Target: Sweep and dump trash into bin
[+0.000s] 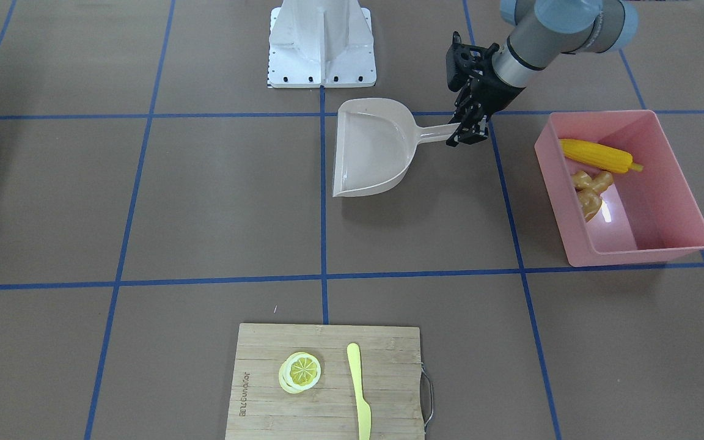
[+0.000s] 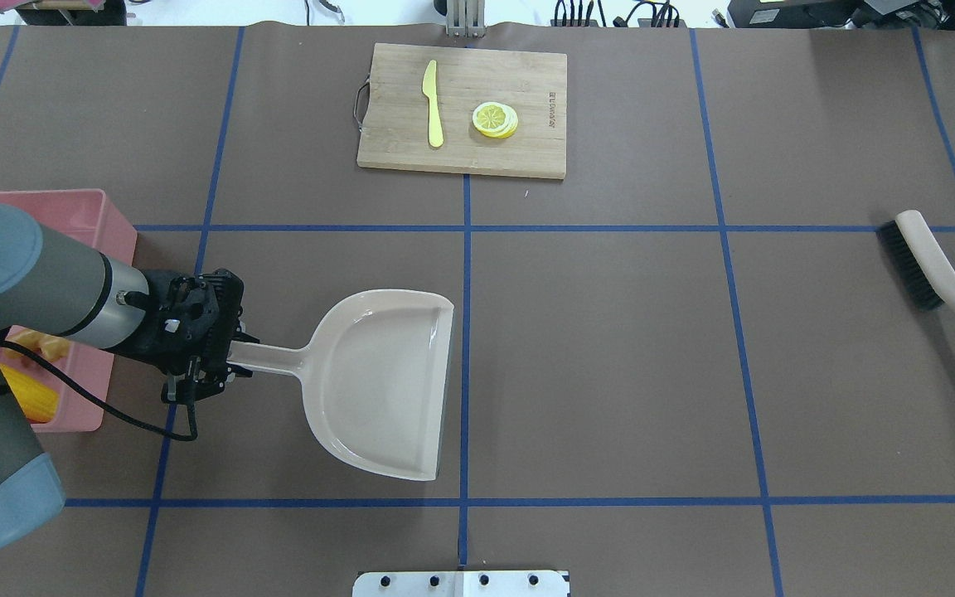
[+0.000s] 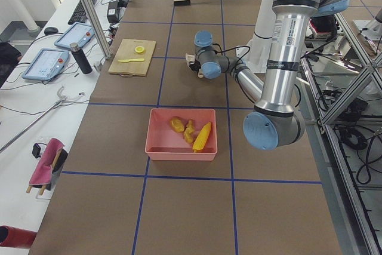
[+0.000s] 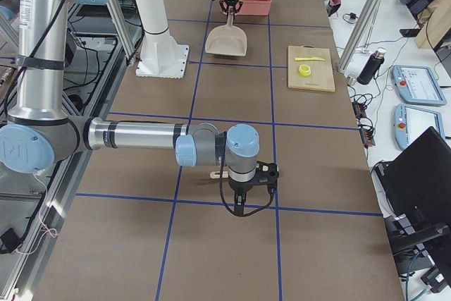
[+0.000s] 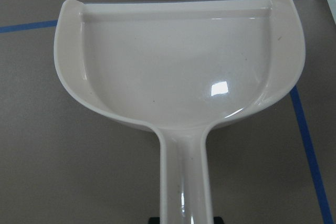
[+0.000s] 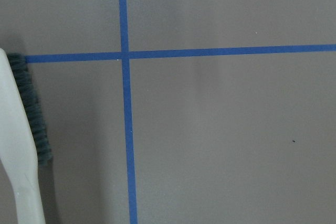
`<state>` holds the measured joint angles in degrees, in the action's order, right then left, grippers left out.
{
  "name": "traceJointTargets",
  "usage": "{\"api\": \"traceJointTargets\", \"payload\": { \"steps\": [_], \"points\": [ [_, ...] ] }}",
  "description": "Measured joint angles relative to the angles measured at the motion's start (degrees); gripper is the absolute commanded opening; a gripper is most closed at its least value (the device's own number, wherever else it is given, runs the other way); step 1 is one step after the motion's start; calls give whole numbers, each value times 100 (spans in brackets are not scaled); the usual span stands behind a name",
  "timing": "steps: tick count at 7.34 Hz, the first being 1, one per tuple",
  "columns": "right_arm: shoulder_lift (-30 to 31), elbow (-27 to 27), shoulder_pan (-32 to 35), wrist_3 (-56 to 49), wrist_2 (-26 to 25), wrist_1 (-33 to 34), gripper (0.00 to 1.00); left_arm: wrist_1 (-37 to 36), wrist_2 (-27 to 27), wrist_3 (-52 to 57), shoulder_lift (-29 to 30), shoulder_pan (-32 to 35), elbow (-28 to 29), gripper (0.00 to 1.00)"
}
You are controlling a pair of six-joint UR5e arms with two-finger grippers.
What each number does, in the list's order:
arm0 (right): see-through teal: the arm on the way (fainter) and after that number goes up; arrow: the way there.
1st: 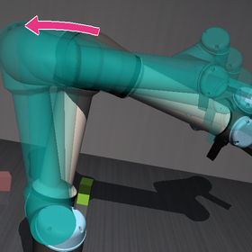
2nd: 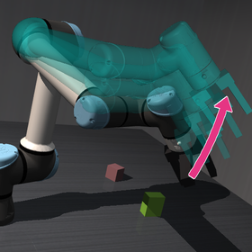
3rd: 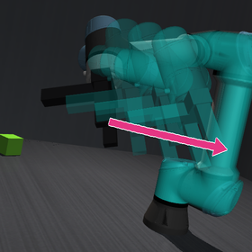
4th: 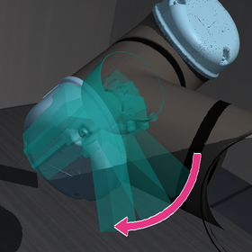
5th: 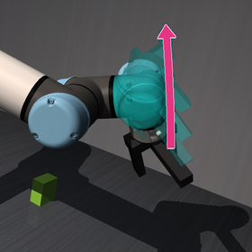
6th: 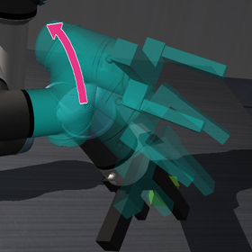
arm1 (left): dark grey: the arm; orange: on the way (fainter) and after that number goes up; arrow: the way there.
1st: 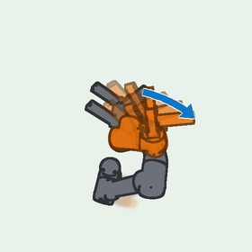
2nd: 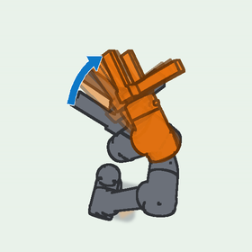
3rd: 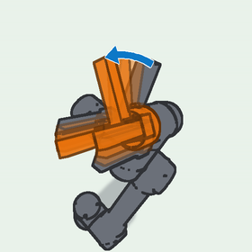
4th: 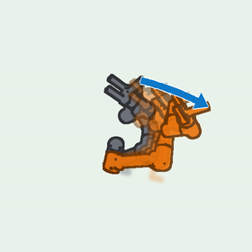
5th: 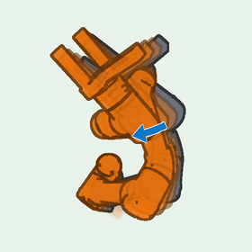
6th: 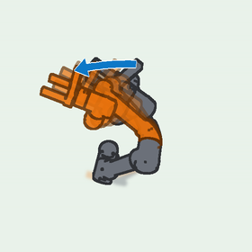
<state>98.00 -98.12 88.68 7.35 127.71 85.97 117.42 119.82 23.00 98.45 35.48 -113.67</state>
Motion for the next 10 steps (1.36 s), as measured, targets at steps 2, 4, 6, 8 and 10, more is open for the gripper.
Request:
{"api": "traceJointTargets", "payload": {
  "steps": [2,4,6,8,10],
  "points": [
    [6,3,0,3,2,8,100,330,0,-76,-34,-48,273,0],
    [8,3,0,3,7,15,100,496,0,-79,-43,-134,446,27],
    [9,9,0,3,8,24,100,630,0,-130,-68,-160,487,99],
    [9,10,0,3,9,32,100,655,11,-241,-300,-163,201,99],
    [9,10,0,3,8,33,100,663,50,-281,-601,-116,-149,99]
  ]
}}
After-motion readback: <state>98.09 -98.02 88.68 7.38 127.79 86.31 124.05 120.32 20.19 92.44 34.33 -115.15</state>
